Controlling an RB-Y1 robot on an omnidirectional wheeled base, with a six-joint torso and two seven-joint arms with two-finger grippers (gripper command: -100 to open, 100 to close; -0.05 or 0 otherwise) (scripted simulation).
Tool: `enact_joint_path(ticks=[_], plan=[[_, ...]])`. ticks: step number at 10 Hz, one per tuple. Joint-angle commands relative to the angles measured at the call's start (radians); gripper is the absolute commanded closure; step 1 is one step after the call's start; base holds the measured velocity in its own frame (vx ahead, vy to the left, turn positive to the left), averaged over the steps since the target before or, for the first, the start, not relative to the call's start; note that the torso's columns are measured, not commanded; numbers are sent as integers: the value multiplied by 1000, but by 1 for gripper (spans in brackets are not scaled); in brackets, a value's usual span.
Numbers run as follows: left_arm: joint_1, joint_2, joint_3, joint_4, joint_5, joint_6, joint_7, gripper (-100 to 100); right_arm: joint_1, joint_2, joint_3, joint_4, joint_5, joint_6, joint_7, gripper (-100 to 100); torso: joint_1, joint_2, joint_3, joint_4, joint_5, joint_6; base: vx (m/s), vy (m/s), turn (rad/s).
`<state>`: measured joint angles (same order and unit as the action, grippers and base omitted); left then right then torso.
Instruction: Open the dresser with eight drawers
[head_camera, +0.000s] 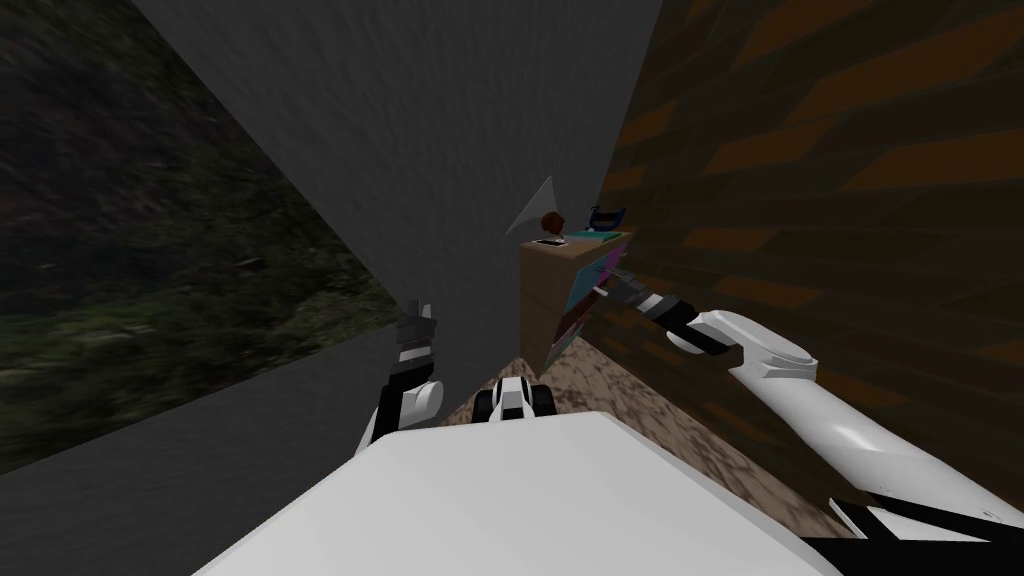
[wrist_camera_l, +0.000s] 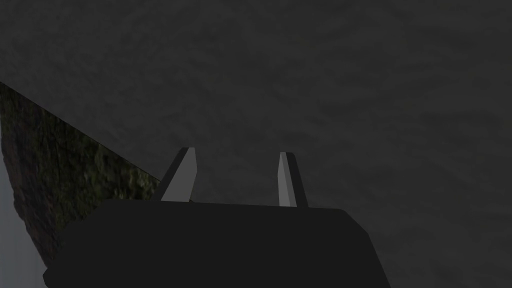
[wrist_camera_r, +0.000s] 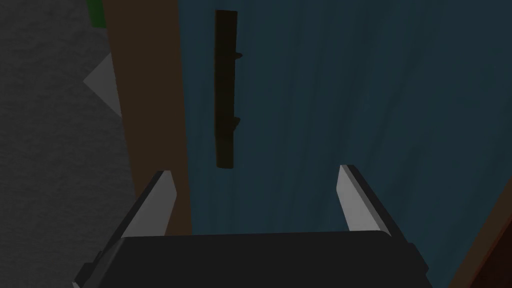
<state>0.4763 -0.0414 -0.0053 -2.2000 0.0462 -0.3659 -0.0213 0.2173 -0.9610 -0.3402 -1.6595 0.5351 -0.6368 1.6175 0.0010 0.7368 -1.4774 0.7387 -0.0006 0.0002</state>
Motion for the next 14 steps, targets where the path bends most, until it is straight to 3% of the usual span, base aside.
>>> enact_joint_path(ticks=[1,6,7,10,12,13,14], plan=[[0,0,0,0,0,0,0,0,0,0,0,0,0,0,0,100,0,0,0,-1,0,0,0,0,0],[0,0,0,0,0,0,0,0,9,-10,-5,-11,-10,-17,-7,100,-1,3,2,0,0,0,-127,-100,-60],[0,0,0,0,0,0,0,0,-2,11,-10,-16,-13,-15,9,-100,4,-4,-1,-2,2,-1,77,26,79],[1,0,0,0,0,0,0,0,-18,42,-17,-24,-16,-9,34,-100,3,-5,-3,-3,2,-1,140,86,53],[0,0,0,0,0,0,0,0,-21,7,-24,-22,-19,2,6,-100,-4,7,5,1,0,0,72,59,32],[0,0,0,0,0,0,0,0,-19,17,-21,-21,-18,-5,17,-100,-2,6,5,1,0,0,33,29,5],[3,0,-4,2,-1,1,0,0,-20,15,-22,-21,-18,-3,13,100,0,3,2,1,0,0,0,0,0]])
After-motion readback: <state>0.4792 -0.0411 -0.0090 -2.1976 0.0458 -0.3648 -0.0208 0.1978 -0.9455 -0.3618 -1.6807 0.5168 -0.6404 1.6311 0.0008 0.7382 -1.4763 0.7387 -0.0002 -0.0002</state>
